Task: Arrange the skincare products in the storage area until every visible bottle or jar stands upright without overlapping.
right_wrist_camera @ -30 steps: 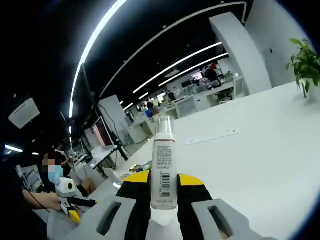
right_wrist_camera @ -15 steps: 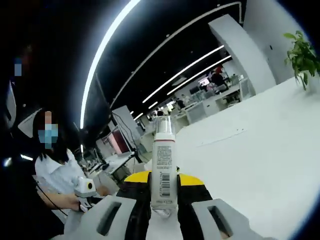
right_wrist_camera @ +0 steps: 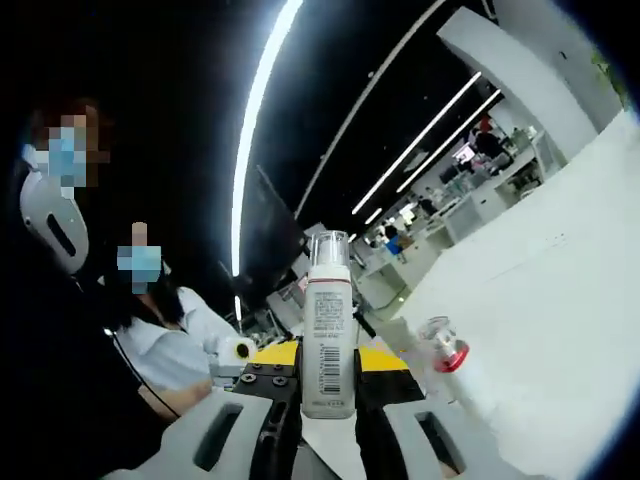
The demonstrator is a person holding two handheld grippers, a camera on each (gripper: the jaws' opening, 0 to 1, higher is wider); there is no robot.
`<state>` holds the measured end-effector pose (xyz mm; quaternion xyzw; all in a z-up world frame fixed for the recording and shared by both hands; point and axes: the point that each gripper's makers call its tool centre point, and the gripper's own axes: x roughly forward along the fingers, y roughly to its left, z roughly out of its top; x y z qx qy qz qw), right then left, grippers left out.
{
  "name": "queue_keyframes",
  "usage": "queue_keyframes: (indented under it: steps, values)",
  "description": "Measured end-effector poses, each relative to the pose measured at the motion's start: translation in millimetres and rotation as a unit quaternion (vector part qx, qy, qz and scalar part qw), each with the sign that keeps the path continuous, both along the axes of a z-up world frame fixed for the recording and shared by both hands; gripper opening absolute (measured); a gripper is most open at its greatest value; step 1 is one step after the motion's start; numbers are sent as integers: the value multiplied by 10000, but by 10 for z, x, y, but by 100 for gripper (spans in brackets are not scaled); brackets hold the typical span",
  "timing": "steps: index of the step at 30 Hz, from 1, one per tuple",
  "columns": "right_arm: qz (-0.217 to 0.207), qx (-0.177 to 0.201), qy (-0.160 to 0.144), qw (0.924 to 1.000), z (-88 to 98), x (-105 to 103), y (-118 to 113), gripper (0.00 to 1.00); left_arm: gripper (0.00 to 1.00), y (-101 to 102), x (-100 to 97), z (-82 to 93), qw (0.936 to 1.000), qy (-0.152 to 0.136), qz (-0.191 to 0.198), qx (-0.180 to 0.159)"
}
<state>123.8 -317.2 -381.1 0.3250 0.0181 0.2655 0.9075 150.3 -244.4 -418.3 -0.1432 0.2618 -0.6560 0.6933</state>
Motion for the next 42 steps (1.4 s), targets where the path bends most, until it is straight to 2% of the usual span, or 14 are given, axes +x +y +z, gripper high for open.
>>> queue_keyframes:
  steps: [4,5,12,15,17,19,26,30,34,37,38,40,42]
  values:
    - [545,167,-136,9983,93,-46,334,11,63,-61,-50,374,9979,55,31,-642]
    - [642,109,-153,9978,95,-47,410,11,62,-60,-59,424,9974,64,38,-715]
    - [981,207,-185,9948,128,-29,636,11,57,-94,-151,598,9955,72,-90,-940]
    - [1209,207,-191,9923,145,-64,732,11,54,-127,-195,743,9904,251,-147,-1349]
    - [1305,204,-207,9910,147,-81,771,11,49,-125,-209,767,9892,296,-198,-1420]
    - [1369,235,-190,9901,148,-83,795,11,43,-123,-215,765,9894,276,-240,-1404]
    - [1581,377,-232,9864,166,-99,858,11,35,-94,-193,781,9896,250,-298,-1387]
    - [1623,410,-260,9855,177,-97,878,11,26,-112,-240,773,9902,230,-451,-1303]
    - [1646,454,-279,9849,184,-88,878,11,25,-134,-267,790,9901,231,-506,-1292]
    - [1639,378,-271,9854,165,-93,864,11,18,-153,-272,825,9897,215,-503,-1321]
    - [1622,382,-293,9856,172,-94,850,11,18,-159,-274,831,9898,202,-506,-1316]
    - [1596,378,-279,9861,167,-110,819,11,18,-201,-281,821,9917,-115,-465,-1196]
    - [1560,327,-263,9869,159,-125,798,12,18,-230,-298,804,9937,-30,-470,-1016]
